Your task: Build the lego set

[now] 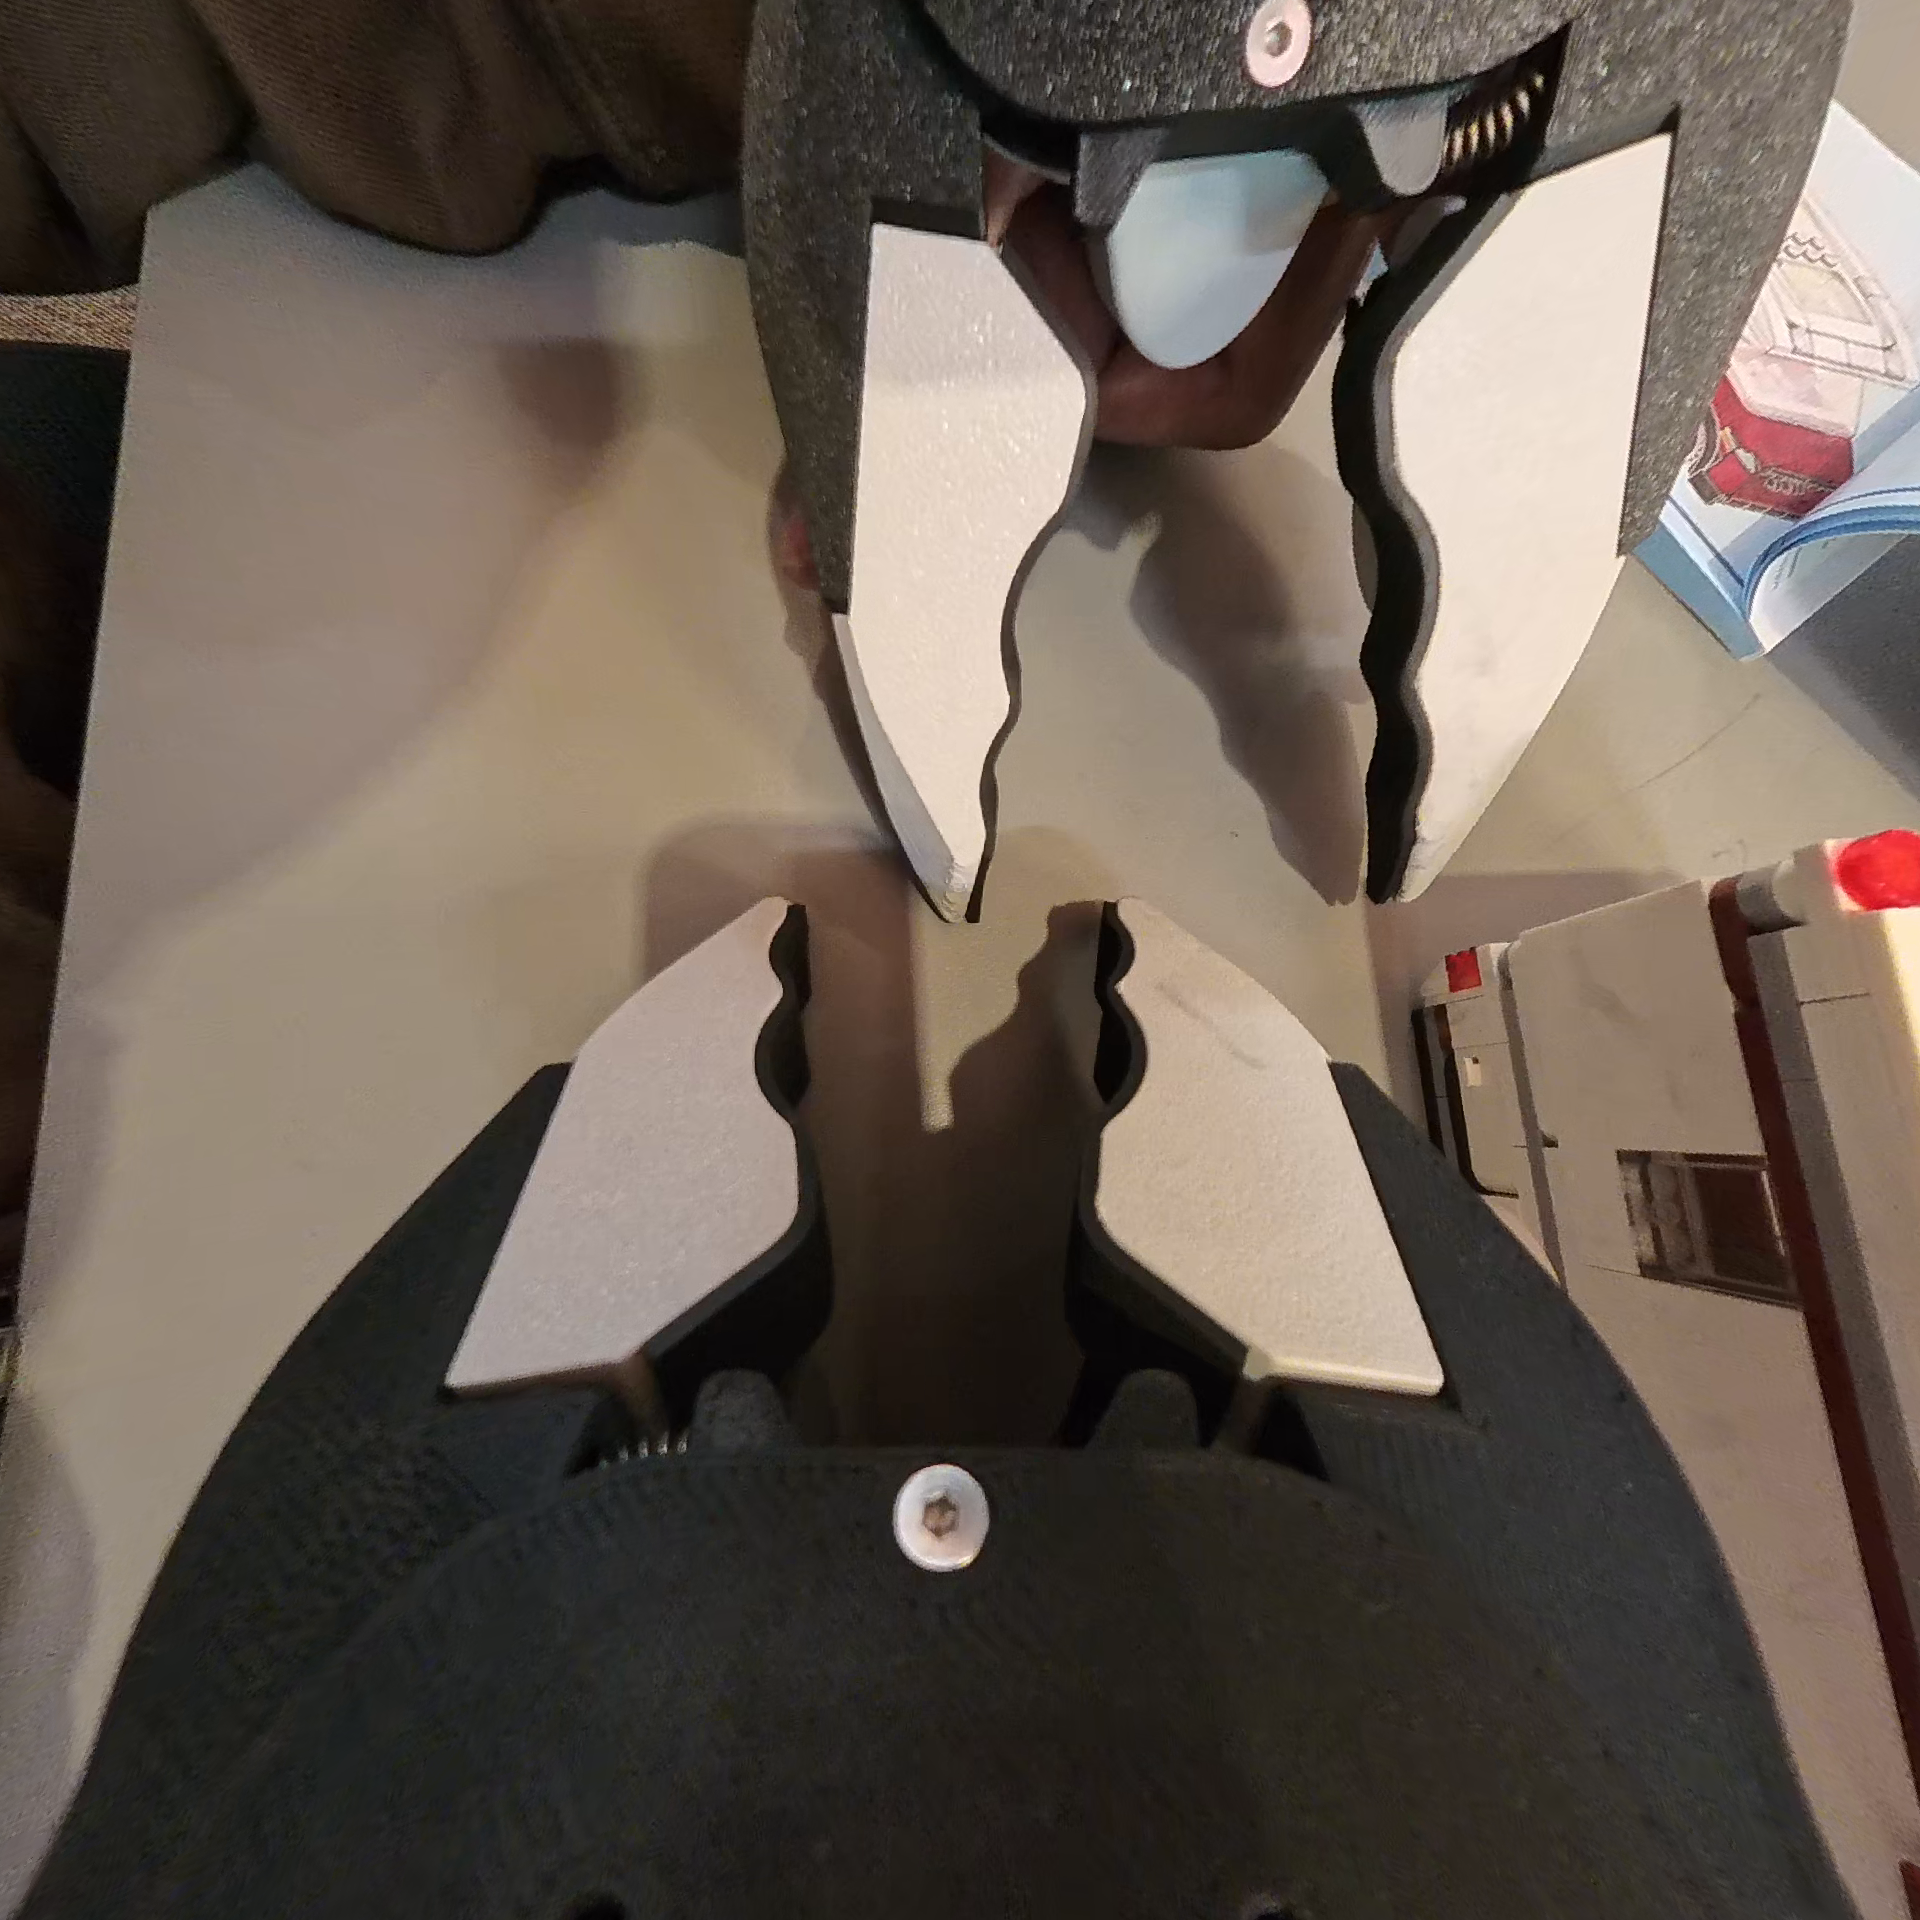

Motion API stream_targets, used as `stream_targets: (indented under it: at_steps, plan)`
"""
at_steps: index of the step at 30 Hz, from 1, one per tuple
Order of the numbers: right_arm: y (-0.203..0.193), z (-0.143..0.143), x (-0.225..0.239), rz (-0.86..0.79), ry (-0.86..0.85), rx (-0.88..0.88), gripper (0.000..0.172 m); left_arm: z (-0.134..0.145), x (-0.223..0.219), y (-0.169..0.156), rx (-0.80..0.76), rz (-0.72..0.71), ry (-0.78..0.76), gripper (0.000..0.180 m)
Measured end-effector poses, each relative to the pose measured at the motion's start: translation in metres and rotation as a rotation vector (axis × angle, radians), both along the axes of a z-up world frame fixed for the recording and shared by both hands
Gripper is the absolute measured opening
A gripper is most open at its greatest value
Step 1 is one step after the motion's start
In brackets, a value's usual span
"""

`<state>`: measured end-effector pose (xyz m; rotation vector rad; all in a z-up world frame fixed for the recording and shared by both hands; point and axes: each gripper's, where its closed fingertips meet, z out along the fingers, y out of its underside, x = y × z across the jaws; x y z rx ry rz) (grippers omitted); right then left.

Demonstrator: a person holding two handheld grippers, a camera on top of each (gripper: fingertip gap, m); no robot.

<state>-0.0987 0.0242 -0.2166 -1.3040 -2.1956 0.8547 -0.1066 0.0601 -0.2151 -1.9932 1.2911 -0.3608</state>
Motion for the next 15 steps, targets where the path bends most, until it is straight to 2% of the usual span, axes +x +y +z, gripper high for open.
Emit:
stream_targets:
  at_steps: [15]
  plan:
    - [0.0005,-0.0002,0.0004,0.000,-0.002,-0.003,0.053,-0.0003,-0.0001,0.0004,-0.007,0.003,-0.001,0.070]
